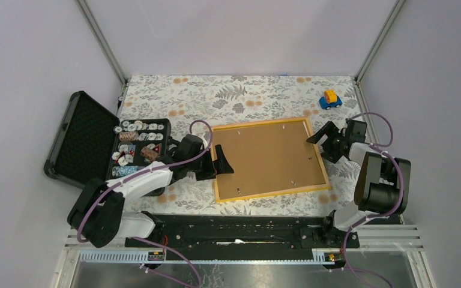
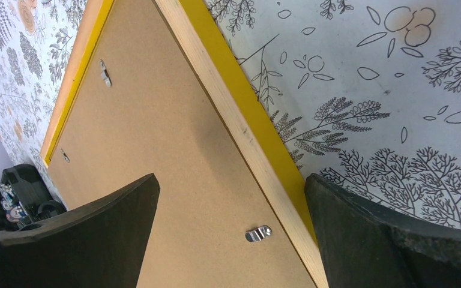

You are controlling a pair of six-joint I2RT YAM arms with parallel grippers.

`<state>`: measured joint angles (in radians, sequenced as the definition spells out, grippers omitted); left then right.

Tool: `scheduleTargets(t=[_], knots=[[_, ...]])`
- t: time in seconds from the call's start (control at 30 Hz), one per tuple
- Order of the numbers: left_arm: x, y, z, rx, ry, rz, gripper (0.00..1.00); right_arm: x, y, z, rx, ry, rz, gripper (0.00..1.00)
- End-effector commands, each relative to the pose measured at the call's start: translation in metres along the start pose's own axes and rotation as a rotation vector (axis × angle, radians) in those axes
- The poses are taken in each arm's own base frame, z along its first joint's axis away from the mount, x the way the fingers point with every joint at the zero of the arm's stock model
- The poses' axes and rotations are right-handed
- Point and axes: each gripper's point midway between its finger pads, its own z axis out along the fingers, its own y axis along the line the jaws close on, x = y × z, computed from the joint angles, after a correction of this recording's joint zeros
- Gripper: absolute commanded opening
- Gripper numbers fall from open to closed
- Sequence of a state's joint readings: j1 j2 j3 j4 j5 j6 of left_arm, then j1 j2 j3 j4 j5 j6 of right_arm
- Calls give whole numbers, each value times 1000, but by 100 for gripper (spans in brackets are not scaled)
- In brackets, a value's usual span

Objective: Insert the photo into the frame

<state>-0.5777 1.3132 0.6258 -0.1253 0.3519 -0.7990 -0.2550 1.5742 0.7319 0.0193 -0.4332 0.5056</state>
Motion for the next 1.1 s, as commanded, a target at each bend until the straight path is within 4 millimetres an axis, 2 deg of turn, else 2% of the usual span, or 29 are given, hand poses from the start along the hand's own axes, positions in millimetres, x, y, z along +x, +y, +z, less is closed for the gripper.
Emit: scheduleTargets(t=[0.0, 0.23, 0.47, 0.7, 0.83, 1.07], knots=[[-14, -11, -11, -2, -113, -29, 99, 24, -10, -1, 32, 74, 14, 100], [-8, -10, 1, 6, -79, -66, 99, 27, -11, -3, 32, 72, 21, 100], [-7, -10, -4, 11, -117, -93, 99, 28, -9, -3, 21, 74, 19, 100], [1, -8, 10, 32, -75, -123, 99, 30, -9, -1, 14, 82, 26, 100], [-4, -20, 12, 68, -69, -100, 99, 32, -8, -1, 8, 88, 24, 100], [-21, -55, 8, 92, -122, 43, 99, 39, -3, 0, -9, 107, 11, 100]])
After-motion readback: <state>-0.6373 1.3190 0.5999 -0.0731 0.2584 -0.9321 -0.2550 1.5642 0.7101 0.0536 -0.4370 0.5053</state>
